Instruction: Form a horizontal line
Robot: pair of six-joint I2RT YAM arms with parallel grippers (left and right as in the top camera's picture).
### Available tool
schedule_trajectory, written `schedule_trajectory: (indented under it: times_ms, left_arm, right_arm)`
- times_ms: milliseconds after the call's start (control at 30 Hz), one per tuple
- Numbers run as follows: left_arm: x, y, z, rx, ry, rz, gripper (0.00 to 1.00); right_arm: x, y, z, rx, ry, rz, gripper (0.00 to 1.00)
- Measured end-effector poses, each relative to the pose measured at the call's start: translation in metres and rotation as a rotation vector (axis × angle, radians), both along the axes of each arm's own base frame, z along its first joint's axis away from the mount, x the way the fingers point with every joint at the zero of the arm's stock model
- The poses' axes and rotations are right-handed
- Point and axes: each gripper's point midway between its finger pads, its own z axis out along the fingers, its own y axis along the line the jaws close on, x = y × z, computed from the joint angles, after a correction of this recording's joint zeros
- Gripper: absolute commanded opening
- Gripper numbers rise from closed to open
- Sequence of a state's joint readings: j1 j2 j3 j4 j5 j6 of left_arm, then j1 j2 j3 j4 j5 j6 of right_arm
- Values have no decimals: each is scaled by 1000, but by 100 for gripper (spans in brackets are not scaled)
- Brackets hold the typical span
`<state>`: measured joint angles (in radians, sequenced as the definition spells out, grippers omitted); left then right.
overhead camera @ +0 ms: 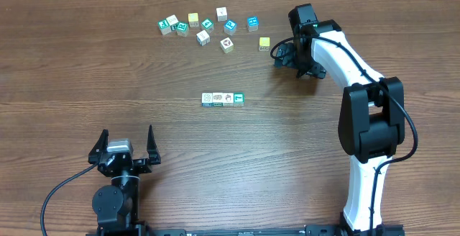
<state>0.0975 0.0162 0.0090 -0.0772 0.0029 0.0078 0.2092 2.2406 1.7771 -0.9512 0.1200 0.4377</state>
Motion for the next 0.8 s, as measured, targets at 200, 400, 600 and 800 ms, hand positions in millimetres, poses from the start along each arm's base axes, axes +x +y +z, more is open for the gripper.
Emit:
schedule_trajectory:
  times_ms: [200, 400, 600, 800]
  left_arm:
    - [0, 0, 0, 0, 0, 0, 100]
    - [0, 0, 0, 0, 0, 0, 100]
    - [0, 0, 0, 0, 0, 0, 100]
    - [0, 0, 0, 0, 0, 0, 100]
  right_arm:
    - [0, 0, 0, 0, 0, 0, 100]
    - [0, 0, 0, 0, 0, 0, 100]
    - [0, 5, 6, 3, -12, 10, 100]
    - [0, 28, 64, 32, -131, 57, 100]
